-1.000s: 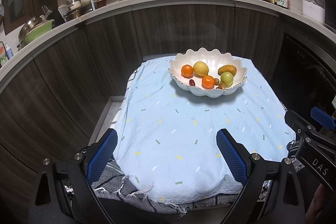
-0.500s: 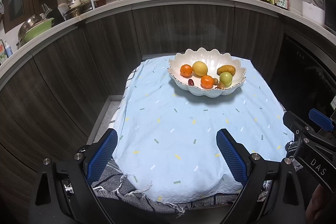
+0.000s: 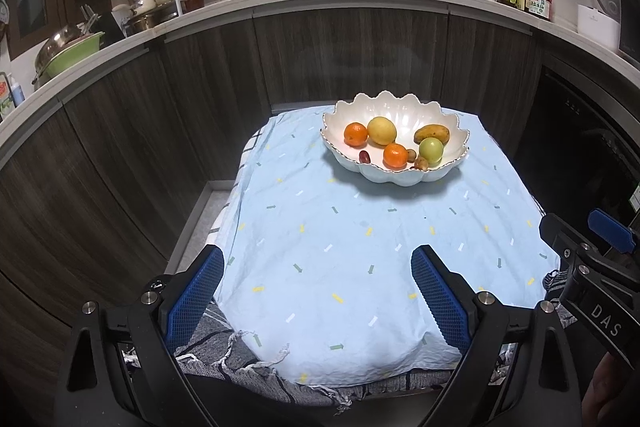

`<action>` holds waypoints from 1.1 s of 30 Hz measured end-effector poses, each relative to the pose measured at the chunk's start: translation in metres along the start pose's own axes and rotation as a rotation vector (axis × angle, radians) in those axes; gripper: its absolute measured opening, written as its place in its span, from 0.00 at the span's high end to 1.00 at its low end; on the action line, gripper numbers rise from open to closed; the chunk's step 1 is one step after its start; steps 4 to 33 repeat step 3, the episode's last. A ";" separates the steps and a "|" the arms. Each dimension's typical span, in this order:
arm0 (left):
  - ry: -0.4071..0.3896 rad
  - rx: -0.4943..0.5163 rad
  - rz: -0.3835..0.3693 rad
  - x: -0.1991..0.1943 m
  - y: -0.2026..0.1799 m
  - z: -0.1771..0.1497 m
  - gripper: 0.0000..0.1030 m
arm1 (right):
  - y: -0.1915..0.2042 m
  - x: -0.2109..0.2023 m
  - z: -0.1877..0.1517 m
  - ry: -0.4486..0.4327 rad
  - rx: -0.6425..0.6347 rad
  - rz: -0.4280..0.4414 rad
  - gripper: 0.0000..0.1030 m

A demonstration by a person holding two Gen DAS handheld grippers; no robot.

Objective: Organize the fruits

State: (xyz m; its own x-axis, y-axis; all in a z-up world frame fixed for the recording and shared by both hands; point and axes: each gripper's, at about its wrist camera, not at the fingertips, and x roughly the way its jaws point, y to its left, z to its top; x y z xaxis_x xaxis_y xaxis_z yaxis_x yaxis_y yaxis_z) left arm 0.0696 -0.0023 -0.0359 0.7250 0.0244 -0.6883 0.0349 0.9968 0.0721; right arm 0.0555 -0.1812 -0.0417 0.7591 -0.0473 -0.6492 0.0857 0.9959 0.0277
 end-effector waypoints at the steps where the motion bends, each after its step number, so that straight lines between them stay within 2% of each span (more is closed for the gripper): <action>1: 0.001 -0.001 0.000 0.001 0.000 0.000 0.07 | 0.000 0.000 0.000 0.001 0.001 0.000 0.28; 33: 0.005 0.000 -0.001 0.002 0.000 -0.001 0.07 | 0.002 0.002 -0.001 0.005 0.005 0.000 0.28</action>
